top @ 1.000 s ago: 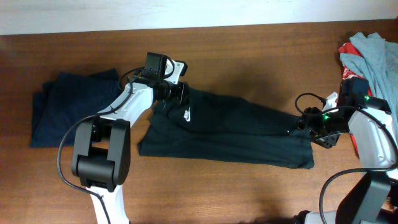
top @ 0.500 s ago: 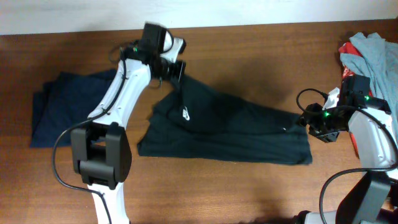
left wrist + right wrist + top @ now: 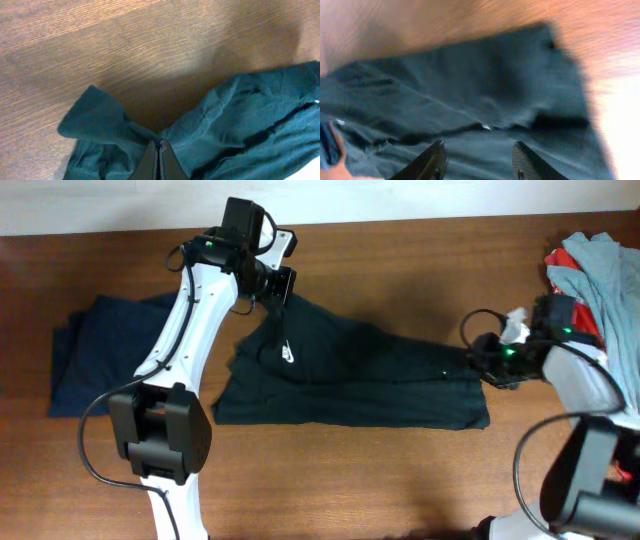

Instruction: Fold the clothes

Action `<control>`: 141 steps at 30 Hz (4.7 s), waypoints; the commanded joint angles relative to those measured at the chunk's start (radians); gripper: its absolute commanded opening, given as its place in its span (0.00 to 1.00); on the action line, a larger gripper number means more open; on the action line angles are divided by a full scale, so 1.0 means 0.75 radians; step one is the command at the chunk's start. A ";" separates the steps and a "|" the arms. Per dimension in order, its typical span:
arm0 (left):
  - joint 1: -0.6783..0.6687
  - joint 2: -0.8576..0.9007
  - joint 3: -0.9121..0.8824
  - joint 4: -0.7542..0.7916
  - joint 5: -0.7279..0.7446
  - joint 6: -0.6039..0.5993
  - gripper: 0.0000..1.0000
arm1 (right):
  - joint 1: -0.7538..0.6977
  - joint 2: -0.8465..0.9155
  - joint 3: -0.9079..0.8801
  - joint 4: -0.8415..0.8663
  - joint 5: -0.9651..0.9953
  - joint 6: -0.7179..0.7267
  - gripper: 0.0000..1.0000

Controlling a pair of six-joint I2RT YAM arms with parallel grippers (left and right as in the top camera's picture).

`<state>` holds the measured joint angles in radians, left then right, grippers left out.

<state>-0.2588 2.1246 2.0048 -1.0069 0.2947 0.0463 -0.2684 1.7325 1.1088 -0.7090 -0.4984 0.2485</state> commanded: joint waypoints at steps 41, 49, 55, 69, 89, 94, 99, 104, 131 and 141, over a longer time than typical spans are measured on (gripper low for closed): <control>0.007 -0.008 0.018 -0.016 -0.051 0.042 0.00 | 0.146 0.143 0.127 -0.023 0.223 0.151 0.04; 0.007 -0.008 0.019 -0.033 -0.075 0.051 0.01 | 0.146 0.123 0.238 -0.206 0.307 0.128 0.04; 0.007 -0.008 0.019 -0.032 -0.075 0.051 0.01 | 0.147 0.125 0.186 -0.268 0.307 0.135 0.41; 0.007 -0.008 0.019 -0.033 -0.075 0.051 0.01 | 0.147 0.155 0.016 0.035 0.256 0.240 0.28; 0.007 -0.008 0.019 -0.035 -0.075 0.051 0.00 | 0.141 0.138 0.205 -0.197 0.291 0.124 0.49; 0.007 -0.008 0.019 -0.036 -0.075 0.051 0.01 | 0.142 0.184 0.088 -0.084 0.269 0.214 0.55; 0.007 -0.008 0.019 -0.036 -0.075 0.051 0.00 | 0.142 0.195 0.052 -0.013 0.227 0.214 0.54; 0.007 -0.008 0.019 -0.037 -0.075 0.051 0.00 | 0.142 0.205 0.052 -0.012 0.368 0.213 0.50; 0.007 -0.008 0.071 -0.132 -0.075 0.051 0.00 | 0.073 0.062 0.292 -0.191 0.478 0.022 0.04; 0.007 -0.008 0.084 -0.466 -0.076 0.052 0.01 | 0.049 0.037 0.352 -0.448 0.508 0.022 0.04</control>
<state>-0.2588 2.1246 2.0525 -1.2957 0.2451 0.0650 -0.2279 1.7710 1.3647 -1.0203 -0.1421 0.2760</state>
